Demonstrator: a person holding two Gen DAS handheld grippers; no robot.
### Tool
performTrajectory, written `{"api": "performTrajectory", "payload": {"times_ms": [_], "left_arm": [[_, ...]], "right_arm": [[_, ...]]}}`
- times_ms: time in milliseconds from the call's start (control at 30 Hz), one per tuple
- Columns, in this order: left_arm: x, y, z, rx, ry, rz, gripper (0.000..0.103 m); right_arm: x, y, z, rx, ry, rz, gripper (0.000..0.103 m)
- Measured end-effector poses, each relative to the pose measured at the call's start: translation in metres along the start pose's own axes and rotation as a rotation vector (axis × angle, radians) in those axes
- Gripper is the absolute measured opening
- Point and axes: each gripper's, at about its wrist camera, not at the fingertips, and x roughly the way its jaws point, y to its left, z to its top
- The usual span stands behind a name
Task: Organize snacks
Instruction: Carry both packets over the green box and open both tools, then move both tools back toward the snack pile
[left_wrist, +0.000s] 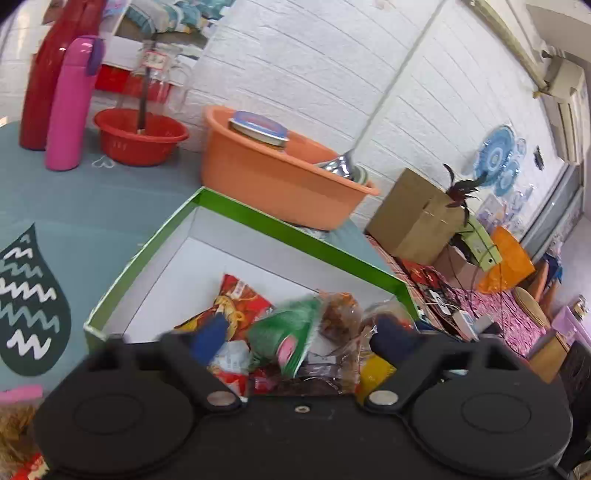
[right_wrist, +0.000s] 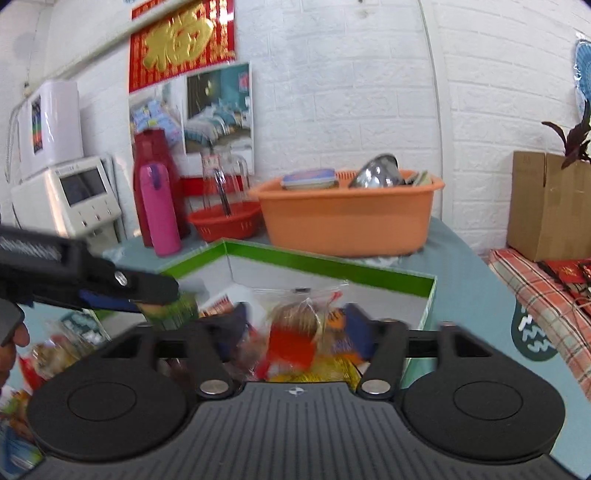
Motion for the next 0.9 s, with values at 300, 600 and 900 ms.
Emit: {"api": "performTrajectory", "payload": {"times_ms": [300,600,900], "left_arm": [[-0.048,-0.016,-0.004,0.038,-0.028,-0.044,0.103],[-0.138,-0.014,-0.046,0.071,-0.049,0.005,0.103],[-0.166,0.008,-0.109,0.009,0.03,0.007,0.103]], "right_arm": [[-0.036,0.0,0.006,-0.005,-0.047,-0.022,0.103],[-0.106,0.029,-0.001,-0.028,-0.054,0.149,0.103],[-0.107,0.068,-0.047,-0.093,0.087,0.278,0.103]]}}
